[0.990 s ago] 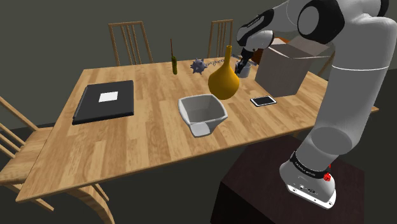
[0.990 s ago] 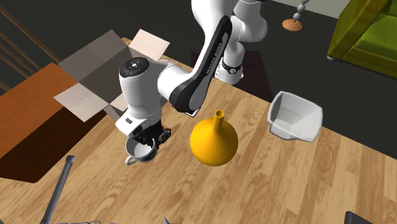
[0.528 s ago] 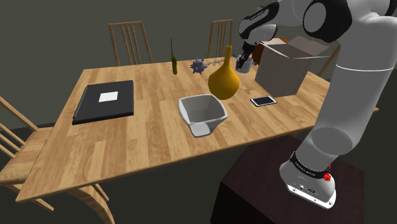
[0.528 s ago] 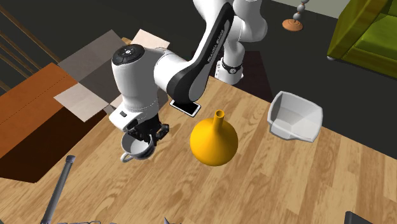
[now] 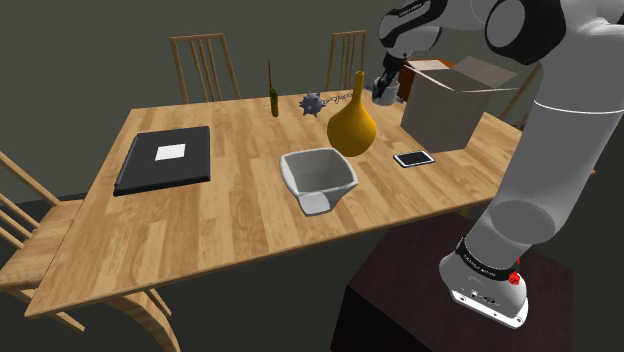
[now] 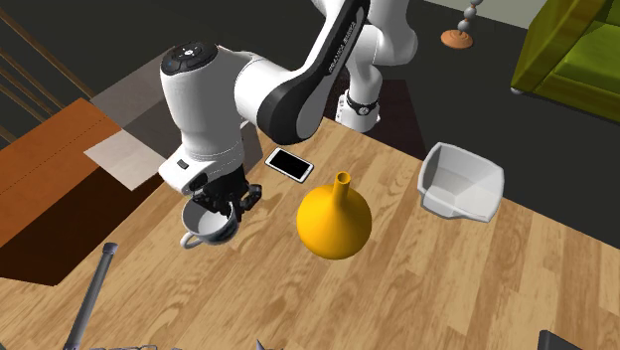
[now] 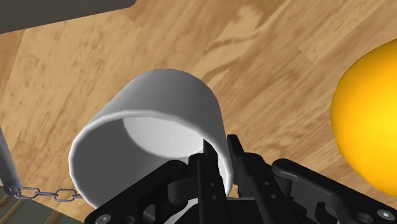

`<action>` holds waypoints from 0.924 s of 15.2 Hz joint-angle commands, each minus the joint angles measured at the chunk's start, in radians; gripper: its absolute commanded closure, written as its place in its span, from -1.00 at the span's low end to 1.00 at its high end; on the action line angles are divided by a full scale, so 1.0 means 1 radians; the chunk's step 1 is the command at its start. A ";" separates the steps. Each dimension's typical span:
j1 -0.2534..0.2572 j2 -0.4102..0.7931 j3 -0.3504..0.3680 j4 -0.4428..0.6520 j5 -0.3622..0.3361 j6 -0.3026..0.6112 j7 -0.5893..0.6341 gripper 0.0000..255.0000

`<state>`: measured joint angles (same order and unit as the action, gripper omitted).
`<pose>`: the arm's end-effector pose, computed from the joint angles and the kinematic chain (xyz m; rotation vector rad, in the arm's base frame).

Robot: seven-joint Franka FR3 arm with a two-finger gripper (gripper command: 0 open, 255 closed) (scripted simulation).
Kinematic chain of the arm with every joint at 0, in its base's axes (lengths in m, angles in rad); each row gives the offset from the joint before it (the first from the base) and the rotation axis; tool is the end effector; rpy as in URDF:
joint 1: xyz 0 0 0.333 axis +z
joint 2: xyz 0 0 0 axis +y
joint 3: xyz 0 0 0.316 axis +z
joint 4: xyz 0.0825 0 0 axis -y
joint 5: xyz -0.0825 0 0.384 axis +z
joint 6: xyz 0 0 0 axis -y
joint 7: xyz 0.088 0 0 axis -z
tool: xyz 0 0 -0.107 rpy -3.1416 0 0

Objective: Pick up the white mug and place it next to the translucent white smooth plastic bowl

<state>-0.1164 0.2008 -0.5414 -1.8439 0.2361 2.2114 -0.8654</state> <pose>0.5101 -0.3618 0.4504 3.0555 0.1592 0.3282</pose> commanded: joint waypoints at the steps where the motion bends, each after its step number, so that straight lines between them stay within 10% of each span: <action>1: 0.000 -0.009 -0.003 0.017 -0.009 -0.025 0.005 1.00; 14: 0.001 -0.042 -0.012 0.154 -0.044 -0.187 0.040 1.00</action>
<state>-0.1137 0.1568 -0.5533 -1.7070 0.1915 2.0397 -0.8269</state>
